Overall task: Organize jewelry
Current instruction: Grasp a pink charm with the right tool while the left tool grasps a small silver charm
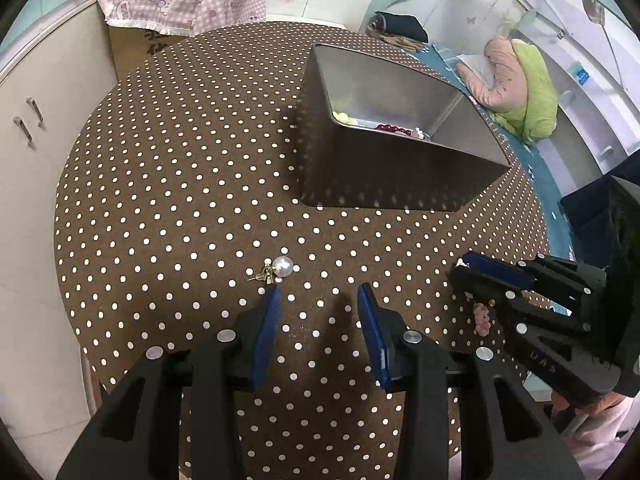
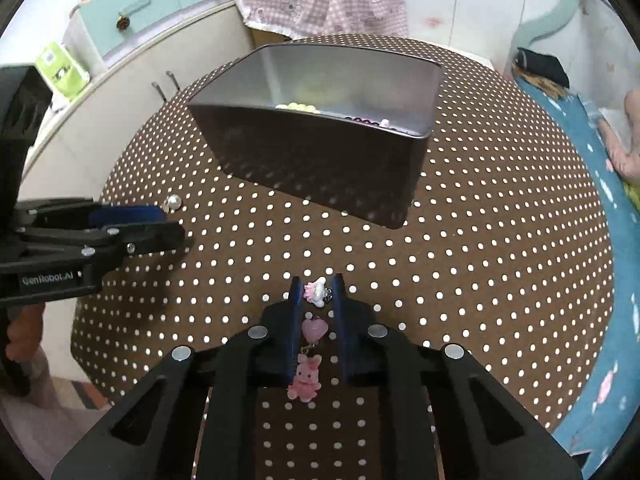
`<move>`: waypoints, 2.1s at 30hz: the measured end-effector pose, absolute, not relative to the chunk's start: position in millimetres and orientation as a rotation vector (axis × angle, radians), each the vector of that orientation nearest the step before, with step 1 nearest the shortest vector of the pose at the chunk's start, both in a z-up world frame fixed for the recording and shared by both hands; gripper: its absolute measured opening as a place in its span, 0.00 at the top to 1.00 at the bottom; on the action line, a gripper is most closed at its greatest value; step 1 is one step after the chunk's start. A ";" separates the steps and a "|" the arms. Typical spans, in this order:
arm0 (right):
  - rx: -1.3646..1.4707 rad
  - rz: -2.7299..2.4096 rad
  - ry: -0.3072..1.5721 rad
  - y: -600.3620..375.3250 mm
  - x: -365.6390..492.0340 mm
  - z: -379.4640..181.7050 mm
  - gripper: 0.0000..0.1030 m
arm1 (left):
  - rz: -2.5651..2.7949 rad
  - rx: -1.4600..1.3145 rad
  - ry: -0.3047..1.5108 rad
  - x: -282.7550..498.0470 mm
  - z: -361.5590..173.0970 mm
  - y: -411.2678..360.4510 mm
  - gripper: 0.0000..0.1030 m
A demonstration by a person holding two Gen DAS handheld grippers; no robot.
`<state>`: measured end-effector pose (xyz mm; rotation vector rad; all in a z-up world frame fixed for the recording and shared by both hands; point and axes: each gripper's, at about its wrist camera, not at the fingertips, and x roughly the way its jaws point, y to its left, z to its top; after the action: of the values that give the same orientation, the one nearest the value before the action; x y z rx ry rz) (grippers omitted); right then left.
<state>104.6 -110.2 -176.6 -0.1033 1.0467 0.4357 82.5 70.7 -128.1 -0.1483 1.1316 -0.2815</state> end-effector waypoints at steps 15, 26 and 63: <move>0.321 0.502 1.100 -175.9 127.3 -171.7 0.85 | -0.284 -0.162 1.115 87.1 -120.9 86.4 0.63; 0.292 0.424 1.045 -191.1 121.5 -157.8 0.85 | -0.241 -0.167 1.096 98.3 -115.6 92.4 0.63; 0.277 0.395 1.008 -192.4 129.7 -152.1 0.85 | -0.263 -0.212 1.074 101.5 -114.8 118.3 1.00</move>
<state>129.7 -192.4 -152.1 0.2773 1.0079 0.3954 101.5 118.3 -114.8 -0.2118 1.0743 -0.2630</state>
